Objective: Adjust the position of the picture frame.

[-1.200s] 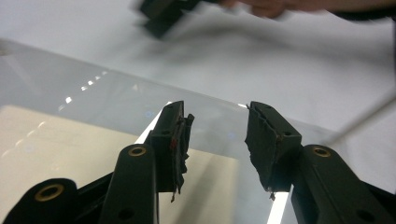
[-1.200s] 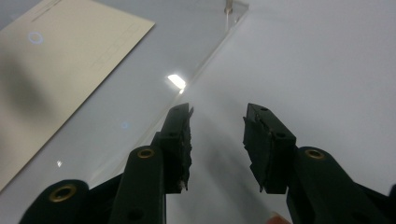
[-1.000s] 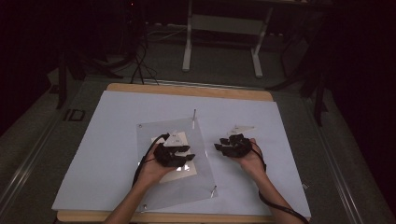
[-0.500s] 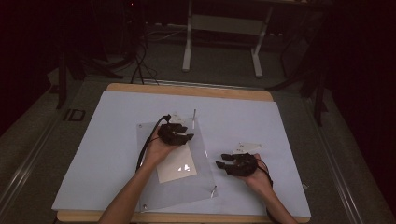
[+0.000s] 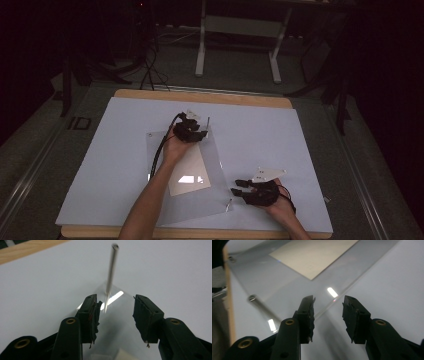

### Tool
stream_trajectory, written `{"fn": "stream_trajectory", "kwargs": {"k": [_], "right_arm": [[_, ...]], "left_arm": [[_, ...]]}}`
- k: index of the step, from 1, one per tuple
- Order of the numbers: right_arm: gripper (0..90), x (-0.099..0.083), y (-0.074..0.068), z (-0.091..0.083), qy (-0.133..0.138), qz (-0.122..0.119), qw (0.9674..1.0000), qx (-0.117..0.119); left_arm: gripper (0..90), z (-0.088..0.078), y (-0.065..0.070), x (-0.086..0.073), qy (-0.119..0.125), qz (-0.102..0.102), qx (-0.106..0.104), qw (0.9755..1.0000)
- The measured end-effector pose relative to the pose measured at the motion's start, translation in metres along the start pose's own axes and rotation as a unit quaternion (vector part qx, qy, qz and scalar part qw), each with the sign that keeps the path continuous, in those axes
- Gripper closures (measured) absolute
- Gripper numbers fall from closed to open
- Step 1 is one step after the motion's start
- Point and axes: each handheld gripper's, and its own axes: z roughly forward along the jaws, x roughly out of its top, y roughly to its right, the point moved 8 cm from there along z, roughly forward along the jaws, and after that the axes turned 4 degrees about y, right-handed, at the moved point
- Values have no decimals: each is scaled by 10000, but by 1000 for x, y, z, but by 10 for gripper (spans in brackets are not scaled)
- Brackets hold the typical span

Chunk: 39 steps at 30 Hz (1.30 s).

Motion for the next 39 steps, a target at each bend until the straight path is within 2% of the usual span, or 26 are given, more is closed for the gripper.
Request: {"fn": "stream_trajectory", "kwargs": {"k": [3, 7, 8, 9, 10, 11, 12, 13, 16, 18, 22, 23, 25, 27, 32, 34, 35, 37, 39], "right_arm": [[613, -3, -4, -1, 2, -44, 10000, 85], [597, -4, -7, 1, -49, -138, 9997, 175], [597, -4, -7, 1, -49, -138, 9997, 175], [598, -4, -7, 0, -48, -95, 9996, 270], [598, -4, -7, -1, -36, -99, 9995, 291], [598, -5, -8, -2, -26, -113, 9994, 313], [598, -5, -9, -4, -24, -132, 9993, 352], [598, -6, -9, -6, -29, -158, 9991, 385], [594, -8, -13, -10, -40, -257, 9984, 492], [595, -9, -14, -11, -48, -284, 9981, 544], [610, -14, -23, -12, -125, -459, 9953, 848], [623, -14, -25, -11, -131, -507, 9948, 875], [636, -13, -32, -8, -169, -664, 9925, 1016], [658, -12, -36, -3, -160, -742, 9926, 951], [701, -6, -42, 12, -111, -903, 9927, 788], [735, -6, -43, 15, -119, -999, 9928, 646], [747, -6, -44, 16, -104, -972, 9930, 662], [774, -6, -45, 17, -90, -959, 9935, 605], [812, -7, -46, 18, -116, -930, 9937, 606]], "left_arm": [[550, 8, 0, 12, 170, -119, 15, 9998], [555, 18, 2, 21, 130, -111, 32, 9998], [584, 18, 2, 21, 130, -111, 32, 9998], [621, 22, 2, 24, 71, -125, 24, 9999], [680, 24, 3, 23, 21, -88, 25, 10000], [754, 25, 0, 22, -75, -40, 192, 9998], [831, 26, -1, 21, -71, -94, 185, 9998], [830, 26, -2, 21, -39, -173, 139, 9997], [839, 26, -1, 21, -93, 17, 223, 9997], [841, 26, -1, 21, -107, 27, 250, 9996], [834, 26, -1, 21, -88, -15, 204, 9998], [825, 27, -2, 20, -83, -82, 155, 9998], [781, 29, -2, 16, -159, -58, 116, 9998], [776, 33, -2, 13, -224, 21, 131, 9997], [770, 39, 0, 13, -207, -13, 250, 9995], [788, 40, 0, 14, -283, 105, 403, 9987], [813, 39, 0, 14, -323, 93, 446, 9984], [839, 39, -1, 14, -349, 52, 373, 9987], [845, 39, 0, 14, -411, 173, 438, 9980]]}}
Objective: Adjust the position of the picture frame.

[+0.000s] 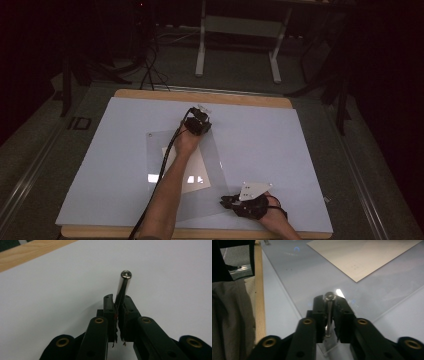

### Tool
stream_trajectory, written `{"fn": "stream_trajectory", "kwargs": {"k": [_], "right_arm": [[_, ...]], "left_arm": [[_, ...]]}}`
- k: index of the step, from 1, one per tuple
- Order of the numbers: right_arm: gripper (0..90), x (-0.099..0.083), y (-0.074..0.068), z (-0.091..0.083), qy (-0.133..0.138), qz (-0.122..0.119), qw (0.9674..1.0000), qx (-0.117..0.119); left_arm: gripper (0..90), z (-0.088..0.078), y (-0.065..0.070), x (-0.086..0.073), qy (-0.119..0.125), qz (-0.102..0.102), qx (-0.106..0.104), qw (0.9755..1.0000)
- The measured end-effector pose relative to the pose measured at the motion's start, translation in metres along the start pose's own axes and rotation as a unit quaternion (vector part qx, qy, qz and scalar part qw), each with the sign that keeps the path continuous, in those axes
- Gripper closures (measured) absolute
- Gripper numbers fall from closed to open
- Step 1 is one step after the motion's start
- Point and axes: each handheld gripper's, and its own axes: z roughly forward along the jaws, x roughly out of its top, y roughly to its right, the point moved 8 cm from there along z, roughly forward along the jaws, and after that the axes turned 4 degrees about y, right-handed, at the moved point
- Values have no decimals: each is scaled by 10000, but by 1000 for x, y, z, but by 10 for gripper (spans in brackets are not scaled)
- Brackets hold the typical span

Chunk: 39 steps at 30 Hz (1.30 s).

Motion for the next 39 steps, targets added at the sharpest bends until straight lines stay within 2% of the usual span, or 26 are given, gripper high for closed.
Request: {"fn": "stream_trajectory", "kwargs": {"k": [2, 4, 5, 8, 10, 12, 14, 17, 19, 23, 24, 25, 29, 32, 33, 36, 38, 39], "right_arm": [[834, 0, -1, 0, 13, 72, 10000, 65], [833, 0, -1, 0, 47, 271, 9996, 65], [832, 0, 0, 0, 55, 349, 9994, 33], [823, 2, 7, -5, 139, 675, 9976, -116], [818, 3, 16, -13, 239, 864, 9955, -299], [809, 3, 27, -22, 352, 1096, 9923, -450], [802, 4, 37, -31, 446, 1219, 9896, -620], [790, 6, 56, -46, 618, 1534, 9824, -868], [784, 8, 67, -51, 688, 1664, 9790, -954], [764, 16, 93, -62, 850, 1996, 9705, -1054], [762, 19, 100, -63, 894, 2066, 9689, -1024], [760, 22, 110, -65, 888, 2121, 9669, -1103], [758, 31, 143, -63, 786, 2231, 9637, -1238], [761, 34, 167, -58, 655, 2304, 9608, -1395], [764, 34, 176, -55, 611, 2352, 9586, -1484], [774, 30, 195, -44, 527, 2467, 9535, -1647], [788, 19, 201, -32, 372, 2541, 9509, -1724], [796, 10, 203, -25, 277, 2618, 9484, -1770]], "left_arm": [[849, 0, 1, 1, -35, 26, 47, 10000], [851, 0, 0, 1, -100, 90, 98, 9999], [850, -1, -1, 2, -140, 108, 191, 9997], [850, -6, -8, 3, -159, -11, 331, 9993], [848, -14, -16, 4, -182, -35, 380, 9991], [849, -24, -25, 4, -185, -87, 344, 9992], [851, -34, -32, 2, -158, -92, 231, 9996], [851, -51, -44, -5, -196, -78, 149, 9997], [852, -60, -50, -10, -248, -66, 98, 9996], [854, -83, -64, -24, -366, -111, -253, 9990], [854, -90, -67, -30, -429, -58, -304, 9986], [854, -95, -68, -33, -463, -49, -328, 9984], [854, -116, -71, -54, -438, -98, -301, 9985], [853, -127, -65, -74, -441, -122, -351, 9983], [853, -129, -62, -80, -477, -128, -376, 9981], [852, -129, -60, -92, -496, -127, -311, 9982], [852, -124, -61, -97, -599, -105, -223, 9979], [851, -123, -60, -97, -536, -83, -187, 9984]]}}
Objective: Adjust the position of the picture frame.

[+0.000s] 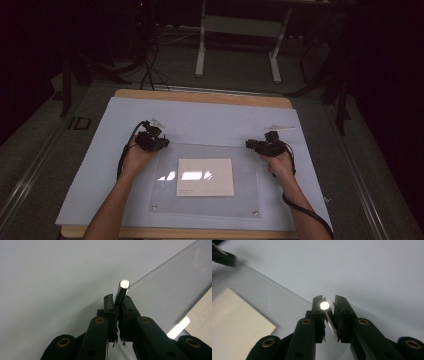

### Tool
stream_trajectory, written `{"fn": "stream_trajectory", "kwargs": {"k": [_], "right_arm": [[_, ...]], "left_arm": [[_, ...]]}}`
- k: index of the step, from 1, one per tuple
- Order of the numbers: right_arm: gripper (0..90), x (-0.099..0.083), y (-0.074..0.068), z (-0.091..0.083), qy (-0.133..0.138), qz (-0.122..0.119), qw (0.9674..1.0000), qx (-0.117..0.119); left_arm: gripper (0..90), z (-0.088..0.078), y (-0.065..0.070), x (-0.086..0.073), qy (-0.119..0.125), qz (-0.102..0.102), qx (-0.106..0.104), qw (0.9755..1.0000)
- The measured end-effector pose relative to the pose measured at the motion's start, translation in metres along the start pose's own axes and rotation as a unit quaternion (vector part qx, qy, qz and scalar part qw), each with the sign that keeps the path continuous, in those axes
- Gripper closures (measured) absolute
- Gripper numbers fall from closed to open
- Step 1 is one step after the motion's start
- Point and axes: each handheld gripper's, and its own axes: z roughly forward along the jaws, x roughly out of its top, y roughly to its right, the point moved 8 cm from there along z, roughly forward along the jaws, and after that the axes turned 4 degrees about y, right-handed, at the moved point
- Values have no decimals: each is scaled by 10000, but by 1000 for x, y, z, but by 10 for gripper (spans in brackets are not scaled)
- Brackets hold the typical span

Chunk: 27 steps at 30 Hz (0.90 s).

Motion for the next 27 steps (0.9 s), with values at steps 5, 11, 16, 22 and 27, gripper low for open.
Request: {"fn": "stream_trajectory", "kwargs": {"k": [5, 11, 16, 22, 27], "right_arm": [[785, -6, 3, 4, 218, 210, 9995, 77], [801, -6, 1, 4, 217, -36, 9997, -74], [826, -9, -1, 7, 134, -623, 9963, -580], [825, -13, 0, 9, 230, -637, 9958, -624], [825, -13, -1, 9, 306, -847, 9929, -782]], "left_arm": [[851, -2, 2, -1, -27, -12, 80, 10000], [849, -1, 2, -3, 104, -25, 67, 9999], [846, -1, 3, -5, 233, -56, 125, 9996], [822, -1, 3, -7, 500, -112, 245, 9984], [733, -11, 4, -3, 849, 51, 484, 9952]]}}
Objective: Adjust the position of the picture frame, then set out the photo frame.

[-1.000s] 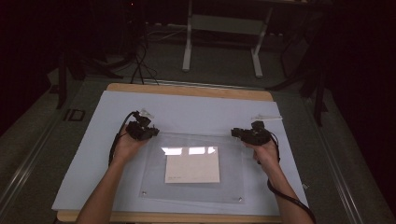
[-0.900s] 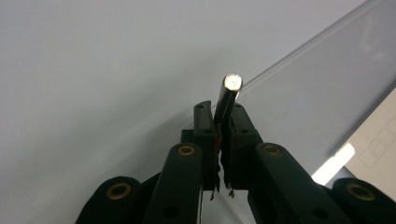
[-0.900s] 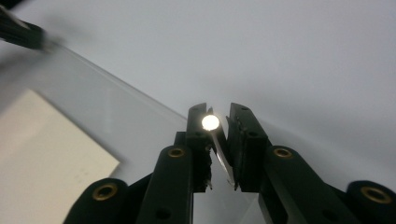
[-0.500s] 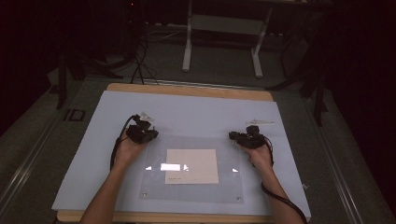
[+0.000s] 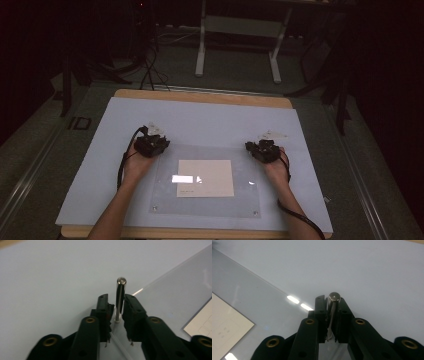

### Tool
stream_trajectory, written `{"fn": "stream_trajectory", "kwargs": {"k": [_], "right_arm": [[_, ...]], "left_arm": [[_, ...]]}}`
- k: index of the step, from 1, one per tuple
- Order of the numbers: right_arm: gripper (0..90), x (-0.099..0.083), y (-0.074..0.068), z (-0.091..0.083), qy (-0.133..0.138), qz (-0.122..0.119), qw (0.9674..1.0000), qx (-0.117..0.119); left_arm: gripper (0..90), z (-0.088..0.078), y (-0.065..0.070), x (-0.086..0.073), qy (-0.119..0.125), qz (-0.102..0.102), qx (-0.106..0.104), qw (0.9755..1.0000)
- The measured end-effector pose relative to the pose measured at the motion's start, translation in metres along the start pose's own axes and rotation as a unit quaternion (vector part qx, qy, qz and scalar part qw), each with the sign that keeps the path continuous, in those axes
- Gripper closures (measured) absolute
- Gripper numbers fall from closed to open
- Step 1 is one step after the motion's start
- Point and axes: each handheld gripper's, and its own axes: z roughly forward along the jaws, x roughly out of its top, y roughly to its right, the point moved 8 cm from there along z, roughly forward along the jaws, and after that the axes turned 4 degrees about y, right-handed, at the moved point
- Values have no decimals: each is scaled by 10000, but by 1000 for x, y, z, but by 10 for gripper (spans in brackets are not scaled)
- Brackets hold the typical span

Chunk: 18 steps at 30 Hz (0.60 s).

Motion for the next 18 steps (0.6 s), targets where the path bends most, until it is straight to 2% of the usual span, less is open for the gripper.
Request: {"fn": "stream_trajectory", "kwargs": {"k": [2, 3, 7, 10, 14, 16, 18], "right_arm": [[821, 1, 0, 0, 17, -14, 10000, -22], [810, 2, 0, -2, 55, -10, 10000, -49], [799, 8, 0, -6, 208, -3, 9998, -60], [798, 9, 0, -9, 210, -102, 9997, -112], [800, 10, 0, -11, 251, -170, 9994, -164], [829, 11, -1, -11, 285, -160, 9994, -143], [840, 10, -2, -11, 311, -130, 9993, -149]], "left_arm": [[706, -1, 0, 1, 48, -7, 13, 10000], [685, -6, -2, 3, 226, -108, 50, 9997], [659, -11, -4, 6, 440, -247, -6, 9987], [646, -14, -4, 8, 602, -364, -100, 9975], [645, -18, -5, 8, 777, -494, -93, 9957], [648, -20, -6, 8, 871, -579, -145, 9944], [652, -20, -6, 6, 857, -587, -167, 9944]]}}
